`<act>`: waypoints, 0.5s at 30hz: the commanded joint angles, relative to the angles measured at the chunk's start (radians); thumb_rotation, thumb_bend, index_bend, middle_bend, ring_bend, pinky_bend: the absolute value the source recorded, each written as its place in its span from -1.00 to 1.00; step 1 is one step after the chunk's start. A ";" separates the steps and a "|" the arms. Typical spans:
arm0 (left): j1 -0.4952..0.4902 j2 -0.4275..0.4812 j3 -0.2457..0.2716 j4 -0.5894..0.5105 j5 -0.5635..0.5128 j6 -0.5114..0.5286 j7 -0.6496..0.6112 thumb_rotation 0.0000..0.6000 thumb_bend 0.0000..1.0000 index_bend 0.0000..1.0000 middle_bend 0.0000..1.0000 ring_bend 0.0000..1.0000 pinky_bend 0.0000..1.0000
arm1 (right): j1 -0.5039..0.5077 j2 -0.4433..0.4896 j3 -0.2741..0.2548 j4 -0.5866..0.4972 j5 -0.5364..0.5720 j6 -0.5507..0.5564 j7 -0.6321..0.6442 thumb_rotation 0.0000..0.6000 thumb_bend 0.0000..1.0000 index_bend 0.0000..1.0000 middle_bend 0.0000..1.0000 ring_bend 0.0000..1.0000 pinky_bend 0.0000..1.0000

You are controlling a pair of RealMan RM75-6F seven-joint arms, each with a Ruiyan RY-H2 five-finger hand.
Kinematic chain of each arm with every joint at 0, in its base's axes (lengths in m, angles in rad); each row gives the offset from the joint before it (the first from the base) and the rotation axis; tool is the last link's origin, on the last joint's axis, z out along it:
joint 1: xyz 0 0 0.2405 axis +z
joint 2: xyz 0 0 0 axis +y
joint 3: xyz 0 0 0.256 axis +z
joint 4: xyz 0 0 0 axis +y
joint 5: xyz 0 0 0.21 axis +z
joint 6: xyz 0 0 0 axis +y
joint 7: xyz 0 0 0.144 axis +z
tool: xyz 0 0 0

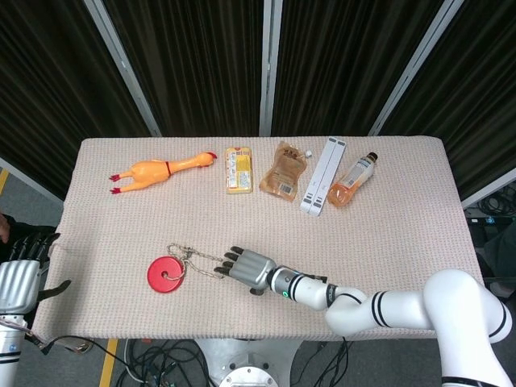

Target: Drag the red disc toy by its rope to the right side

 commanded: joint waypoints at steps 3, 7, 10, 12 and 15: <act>-0.001 -0.001 0.000 -0.001 0.002 0.000 0.003 1.00 -0.96 -0.67 -0.65 -0.81 -0.71 | 0.003 0.010 -0.008 -0.005 0.009 0.011 0.000 1.00 -0.55 -1.00 -0.40 -1.00 -1.00; -0.002 -0.002 0.000 -0.001 0.002 -0.001 0.005 1.00 -0.96 -0.67 -0.66 -0.81 -0.71 | 0.005 0.014 -0.010 -0.005 0.017 0.023 0.004 1.00 -0.49 -1.00 -0.26 -1.00 -1.00; -0.002 -0.001 -0.001 -0.002 0.001 -0.002 0.008 1.00 -0.96 -0.67 -0.65 -0.81 -0.71 | 0.010 0.012 -0.013 0.000 0.024 0.026 0.002 1.00 -0.43 -1.00 -0.17 -1.00 -1.00; -0.001 -0.001 -0.001 -0.002 0.000 -0.003 0.008 1.00 -0.96 -0.67 -0.65 -0.81 -0.71 | 0.012 0.010 -0.016 0.003 0.025 0.029 -0.001 1.00 -0.41 -1.00 -0.12 -1.00 -1.00; 0.000 -0.002 -0.001 0.001 -0.001 -0.002 0.007 1.00 -0.96 -0.67 -0.65 -0.81 -0.71 | 0.015 0.004 -0.019 0.010 0.029 0.037 -0.005 1.00 -0.38 -1.00 -0.04 -1.00 -1.00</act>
